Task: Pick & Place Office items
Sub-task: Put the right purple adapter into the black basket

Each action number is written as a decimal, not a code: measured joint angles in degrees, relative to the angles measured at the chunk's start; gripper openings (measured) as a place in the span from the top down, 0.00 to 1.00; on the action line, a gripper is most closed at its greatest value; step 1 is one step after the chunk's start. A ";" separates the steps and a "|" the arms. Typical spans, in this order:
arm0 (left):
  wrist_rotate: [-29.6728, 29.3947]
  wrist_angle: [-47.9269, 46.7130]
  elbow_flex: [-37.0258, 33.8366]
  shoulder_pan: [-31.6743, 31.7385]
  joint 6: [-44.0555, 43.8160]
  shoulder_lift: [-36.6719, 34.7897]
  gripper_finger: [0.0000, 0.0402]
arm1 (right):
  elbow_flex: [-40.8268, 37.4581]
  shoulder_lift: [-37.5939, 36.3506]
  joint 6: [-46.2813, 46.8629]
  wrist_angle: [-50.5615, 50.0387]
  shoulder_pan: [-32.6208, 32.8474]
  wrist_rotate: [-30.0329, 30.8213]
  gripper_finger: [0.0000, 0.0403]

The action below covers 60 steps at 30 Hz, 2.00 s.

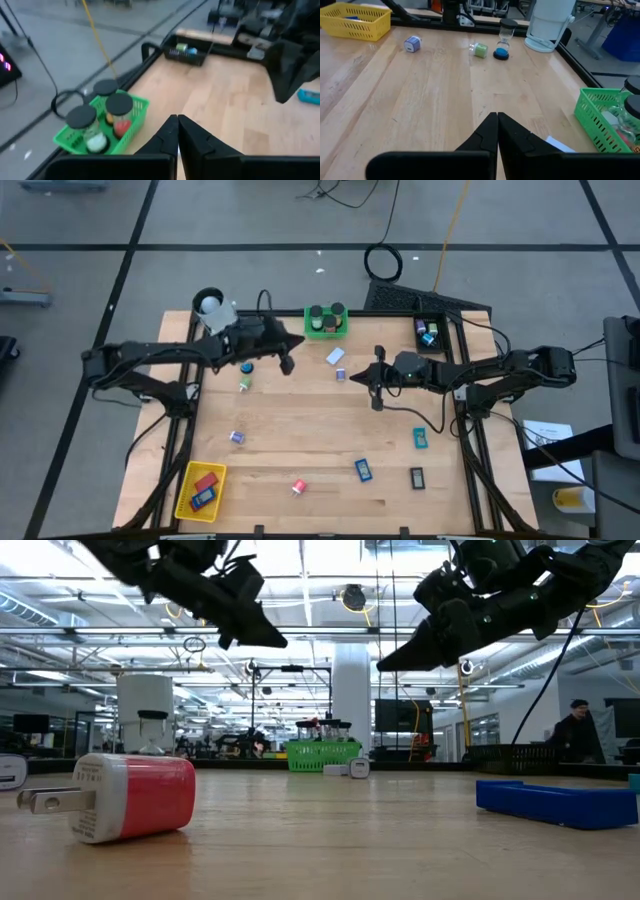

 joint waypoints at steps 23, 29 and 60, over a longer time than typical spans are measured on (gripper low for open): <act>3.33 49.86 -36.00 -1.63 -2.26 -4.78 0.96 | 0.19 -11.10 15.94 -19.90 0.01 17.43 1.00; 4.45 54.87 -38.68 -1.67 -3.03 -4.80 0.94 | 5.83 -12.83 20.90 -34.65 0.00 20.49 1.00; 5.94 52.93 -38.68 -2.62 -1.52 -4.78 0.91 | 27.45 25.43 51.39 -35.41 5.03 27.28 0.24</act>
